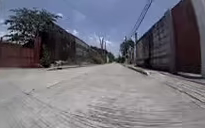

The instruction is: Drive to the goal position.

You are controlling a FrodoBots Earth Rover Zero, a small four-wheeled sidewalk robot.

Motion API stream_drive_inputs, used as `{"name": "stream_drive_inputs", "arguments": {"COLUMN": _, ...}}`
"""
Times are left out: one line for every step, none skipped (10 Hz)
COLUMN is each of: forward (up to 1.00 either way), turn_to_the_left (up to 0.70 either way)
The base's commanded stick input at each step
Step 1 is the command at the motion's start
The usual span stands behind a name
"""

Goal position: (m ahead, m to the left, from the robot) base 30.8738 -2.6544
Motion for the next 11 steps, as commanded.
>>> {"name": "stream_drive_inputs", "arguments": {"forward": 1.0, "turn_to_the_left": 0.14}}
{"name": "stream_drive_inputs", "arguments": {"forward": 1.0, "turn_to_the_left": 0.14}}
{"name": "stream_drive_inputs", "arguments": {"forward": 1.0, "turn_to_the_left": 0.14}}
{"name": "stream_drive_inputs", "arguments": {"forward": 1.0, "turn_to_the_left": -0.16}}
{"name": "stream_drive_inputs", "arguments": {"forward": 1.0, "turn_to_the_left": -0.26}}
{"name": "stream_drive_inputs", "arguments": {"forward": 1.0, "turn_to_the_left": -0.26}}
{"name": "stream_drive_inputs", "arguments": {"forward": 1.0, "turn_to_the_left": -0.26}}
{"name": "stream_drive_inputs", "arguments": {"forward": 1.0, "turn_to_the_left": -0.26}}
{"name": "stream_drive_inputs", "arguments": {"forward": 1.0, "turn_to_the_left": -0.26}}
{"name": "stream_drive_inputs", "arguments": {"forward": 1.0, "turn_to_the_left": -0.26}}
{"name": "stream_drive_inputs", "arguments": {"forward": 1.0, "turn_to_the_left": -0.26}}
